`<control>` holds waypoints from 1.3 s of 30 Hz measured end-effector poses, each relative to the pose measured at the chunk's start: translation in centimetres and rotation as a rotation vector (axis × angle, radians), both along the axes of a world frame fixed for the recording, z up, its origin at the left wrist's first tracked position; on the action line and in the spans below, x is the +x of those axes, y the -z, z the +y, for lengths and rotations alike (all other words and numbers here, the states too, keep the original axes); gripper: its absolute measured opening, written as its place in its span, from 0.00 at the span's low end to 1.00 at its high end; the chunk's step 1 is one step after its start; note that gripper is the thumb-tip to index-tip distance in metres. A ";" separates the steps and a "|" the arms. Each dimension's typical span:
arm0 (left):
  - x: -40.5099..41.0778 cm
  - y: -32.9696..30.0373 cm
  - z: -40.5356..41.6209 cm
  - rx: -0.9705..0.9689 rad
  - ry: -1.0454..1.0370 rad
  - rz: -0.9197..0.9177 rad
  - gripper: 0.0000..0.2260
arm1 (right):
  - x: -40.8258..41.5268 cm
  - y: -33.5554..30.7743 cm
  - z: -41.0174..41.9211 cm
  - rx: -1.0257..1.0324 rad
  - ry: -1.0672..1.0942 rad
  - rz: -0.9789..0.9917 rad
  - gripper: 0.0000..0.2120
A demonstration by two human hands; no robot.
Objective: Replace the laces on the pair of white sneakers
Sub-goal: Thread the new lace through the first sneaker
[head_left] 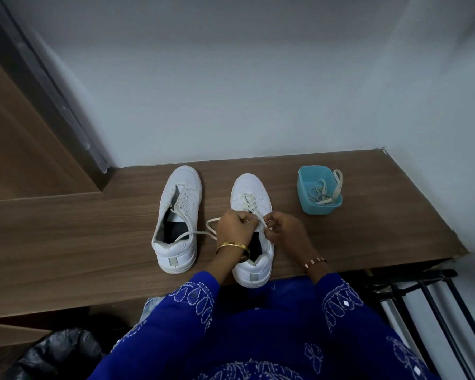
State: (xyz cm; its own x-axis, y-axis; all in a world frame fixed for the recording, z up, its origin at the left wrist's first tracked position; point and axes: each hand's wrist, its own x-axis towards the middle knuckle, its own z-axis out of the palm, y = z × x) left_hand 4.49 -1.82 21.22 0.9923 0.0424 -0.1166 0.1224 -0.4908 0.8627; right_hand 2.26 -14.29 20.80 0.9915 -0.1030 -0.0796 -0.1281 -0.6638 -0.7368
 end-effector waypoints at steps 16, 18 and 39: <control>1.6 0.7 0.2 0.163 0.164 -0.005 0.03 | 1.6 -0.3 -0.4 0.413 0.106 0.101 0.04; 1.5 0.6 0.4 0.194 0.198 -0.021 0.05 | 1.9 0.1 0.0 0.377 0.137 0.082 0.06; -0.1 1.9 4.8 0.388 0.215 -0.228 0.25 | 0.3 0.9 -0.6 -0.092 0.142 -0.267 0.15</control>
